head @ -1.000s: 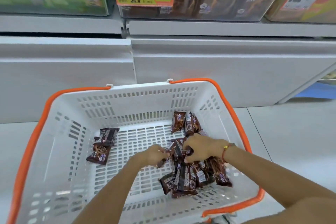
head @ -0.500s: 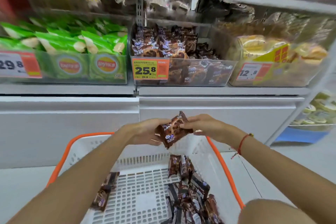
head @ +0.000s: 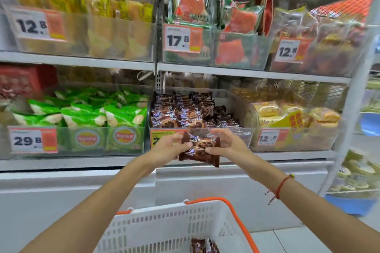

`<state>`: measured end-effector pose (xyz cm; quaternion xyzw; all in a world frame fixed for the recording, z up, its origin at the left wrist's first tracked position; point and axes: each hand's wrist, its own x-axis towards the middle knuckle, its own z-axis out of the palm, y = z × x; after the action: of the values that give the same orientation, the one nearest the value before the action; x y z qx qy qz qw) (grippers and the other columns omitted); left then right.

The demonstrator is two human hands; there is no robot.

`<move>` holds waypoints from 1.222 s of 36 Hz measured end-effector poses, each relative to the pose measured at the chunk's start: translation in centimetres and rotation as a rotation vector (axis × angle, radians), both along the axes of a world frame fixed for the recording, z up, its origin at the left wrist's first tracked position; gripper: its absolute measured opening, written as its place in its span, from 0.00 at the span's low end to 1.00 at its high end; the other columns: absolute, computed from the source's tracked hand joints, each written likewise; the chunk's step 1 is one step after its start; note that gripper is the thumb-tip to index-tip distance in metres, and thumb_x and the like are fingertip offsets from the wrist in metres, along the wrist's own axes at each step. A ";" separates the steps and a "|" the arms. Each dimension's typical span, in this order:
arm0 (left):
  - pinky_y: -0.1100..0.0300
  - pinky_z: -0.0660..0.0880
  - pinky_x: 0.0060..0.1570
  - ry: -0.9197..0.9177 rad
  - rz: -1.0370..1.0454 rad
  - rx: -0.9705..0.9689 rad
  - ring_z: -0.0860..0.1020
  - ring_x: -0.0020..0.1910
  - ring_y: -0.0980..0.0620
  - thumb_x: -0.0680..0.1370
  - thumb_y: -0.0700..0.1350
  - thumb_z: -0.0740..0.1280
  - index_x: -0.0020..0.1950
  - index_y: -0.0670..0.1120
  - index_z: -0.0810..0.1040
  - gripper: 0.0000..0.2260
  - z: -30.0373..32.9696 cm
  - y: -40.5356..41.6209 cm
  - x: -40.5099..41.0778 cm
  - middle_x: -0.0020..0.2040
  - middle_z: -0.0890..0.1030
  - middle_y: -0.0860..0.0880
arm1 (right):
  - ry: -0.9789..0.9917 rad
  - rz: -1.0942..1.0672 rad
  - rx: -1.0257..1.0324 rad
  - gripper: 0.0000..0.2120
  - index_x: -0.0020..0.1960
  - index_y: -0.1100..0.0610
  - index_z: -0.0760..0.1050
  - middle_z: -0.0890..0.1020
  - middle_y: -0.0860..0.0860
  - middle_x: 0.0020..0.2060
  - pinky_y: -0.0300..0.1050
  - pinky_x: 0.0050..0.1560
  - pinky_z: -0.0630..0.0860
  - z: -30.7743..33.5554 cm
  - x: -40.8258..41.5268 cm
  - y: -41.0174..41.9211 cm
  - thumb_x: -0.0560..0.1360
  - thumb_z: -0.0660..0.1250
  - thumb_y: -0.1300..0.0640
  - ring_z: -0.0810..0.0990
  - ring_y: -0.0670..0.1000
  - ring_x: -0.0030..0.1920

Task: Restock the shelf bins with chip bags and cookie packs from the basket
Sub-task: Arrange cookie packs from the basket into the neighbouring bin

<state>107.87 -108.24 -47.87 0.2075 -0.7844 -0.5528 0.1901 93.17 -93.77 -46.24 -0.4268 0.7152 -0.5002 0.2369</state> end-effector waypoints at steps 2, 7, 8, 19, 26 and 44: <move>0.70 0.73 0.43 0.087 0.007 -0.041 0.81 0.43 0.59 0.78 0.44 0.67 0.50 0.52 0.78 0.04 0.8 0.3 -0.5 0.44 0.84 0.54 | -0.012 0.033 -0.016 0.18 0.57 0.49 0.77 0.80 0.48 0.57 0.45 0.59 0.77 0.8 -0.2 -0.4 0.70 0.75 0.60 0.80 0.48 0.55; 0.63 0.76 0.53 0.185 0.068 -0.241 0.81 0.50 0.60 0.77 0.47 0.69 0.52 0.51 0.81 0.05 2.9 -0.8 -1.3 0.49 0.84 0.55 | 0.001 0.023 -0.076 0.14 0.53 0.49 0.78 0.83 0.51 0.51 0.46 0.53 0.80 2.3 -1.5 -1.4 0.71 0.74 0.60 0.83 0.49 0.51; 0.60 0.75 0.56 0.173 0.110 -0.324 0.79 0.52 0.61 0.77 0.50 0.68 0.54 0.52 0.81 0.07 3.3 -1.2 -1.3 0.52 0.83 0.58 | -0.007 0.012 -0.081 0.13 0.53 0.50 0.78 0.83 0.51 0.49 0.45 0.51 0.81 2.7 -2.1 -1.6 0.71 0.74 0.60 0.83 0.49 0.49; 0.53 0.65 0.63 -0.181 0.605 -0.898 0.66 0.67 0.50 0.67 0.71 0.65 0.73 0.50 0.63 0.41 4.1 -7.0 -0.1 0.70 0.67 0.51 | 0.155 -0.253 -0.107 0.14 0.53 0.53 0.76 0.82 0.54 0.50 0.36 0.43 0.78 5.4 -11.7 -6.3 0.71 0.74 0.63 0.82 0.49 0.45; 0.51 0.65 0.65 -0.281 0.640 -0.908 0.67 0.67 0.46 0.58 0.77 0.63 0.75 0.48 0.59 0.53 1.8 -8.2 -0.7 0.70 0.65 0.47 | 0.469 -0.289 0.093 0.23 0.64 0.58 0.74 0.78 0.53 0.57 0.42 0.57 0.70 4.1 -15.7 -11.5 0.71 0.75 0.58 0.76 0.53 0.60; 0.50 0.67 0.61 -0.317 0.652 -0.972 0.72 0.62 0.47 0.55 0.81 0.54 0.73 0.48 0.62 0.55 1.3 -8.8 -0.8 0.64 0.73 0.48 | 1.047 -0.081 0.228 0.15 0.60 0.49 0.78 0.78 0.51 0.62 0.45 0.56 0.73 3.7 -16.0 -15.3 0.74 0.70 0.58 0.77 0.53 0.57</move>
<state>107.03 -117.07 -46.57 0.4065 -0.8618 -0.0068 0.3035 77.12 -109.06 -42.49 -0.5627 0.8034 -0.1482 -0.1261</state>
